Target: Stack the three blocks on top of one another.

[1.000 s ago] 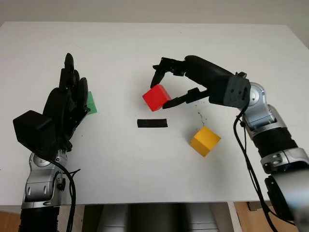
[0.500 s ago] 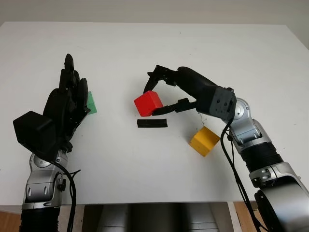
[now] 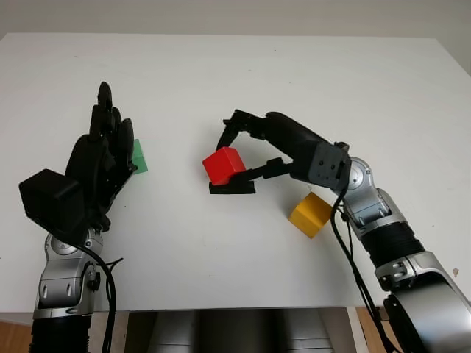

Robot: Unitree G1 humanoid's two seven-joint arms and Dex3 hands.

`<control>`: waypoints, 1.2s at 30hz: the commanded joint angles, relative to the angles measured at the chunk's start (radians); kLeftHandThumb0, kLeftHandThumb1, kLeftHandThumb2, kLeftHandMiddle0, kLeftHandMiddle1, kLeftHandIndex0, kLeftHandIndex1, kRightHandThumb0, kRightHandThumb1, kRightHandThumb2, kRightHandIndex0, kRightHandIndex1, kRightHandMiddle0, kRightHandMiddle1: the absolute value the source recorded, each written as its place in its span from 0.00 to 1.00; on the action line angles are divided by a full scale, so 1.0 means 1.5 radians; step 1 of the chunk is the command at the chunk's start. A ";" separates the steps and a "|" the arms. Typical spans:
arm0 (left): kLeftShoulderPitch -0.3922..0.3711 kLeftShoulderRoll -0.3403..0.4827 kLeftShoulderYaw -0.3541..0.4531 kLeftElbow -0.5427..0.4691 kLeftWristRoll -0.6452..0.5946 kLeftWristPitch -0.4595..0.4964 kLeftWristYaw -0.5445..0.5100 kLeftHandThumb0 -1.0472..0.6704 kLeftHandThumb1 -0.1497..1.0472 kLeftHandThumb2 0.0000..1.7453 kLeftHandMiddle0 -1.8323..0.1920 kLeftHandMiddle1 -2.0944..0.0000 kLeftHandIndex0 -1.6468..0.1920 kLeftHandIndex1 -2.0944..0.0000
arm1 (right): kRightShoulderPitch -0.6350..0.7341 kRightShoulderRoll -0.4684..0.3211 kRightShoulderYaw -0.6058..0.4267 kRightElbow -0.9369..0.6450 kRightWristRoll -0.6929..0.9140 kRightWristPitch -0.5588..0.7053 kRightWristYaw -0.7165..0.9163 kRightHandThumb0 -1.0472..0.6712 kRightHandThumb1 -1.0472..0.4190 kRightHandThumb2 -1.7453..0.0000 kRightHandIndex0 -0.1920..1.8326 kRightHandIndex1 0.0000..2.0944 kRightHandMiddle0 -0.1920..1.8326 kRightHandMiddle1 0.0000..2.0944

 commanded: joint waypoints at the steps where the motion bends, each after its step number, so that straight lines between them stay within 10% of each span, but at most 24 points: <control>1: 0.002 0.003 0.000 -0.012 0.000 0.002 -0.001 0.16 1.00 0.36 1.00 1.00 1.00 1.00 | 0.005 -0.004 0.000 -0.001 0.001 -0.007 0.005 0.42 0.09 0.97 0.24 0.01 0.25 0.83; 36: -0.004 0.006 -0.003 0.003 0.004 -0.009 -0.012 0.17 1.00 0.38 1.00 1.00 1.00 1.00 | -0.005 -0.037 0.021 0.030 -0.096 -0.081 -0.045 0.42 0.12 0.97 0.25 0.02 0.30 0.74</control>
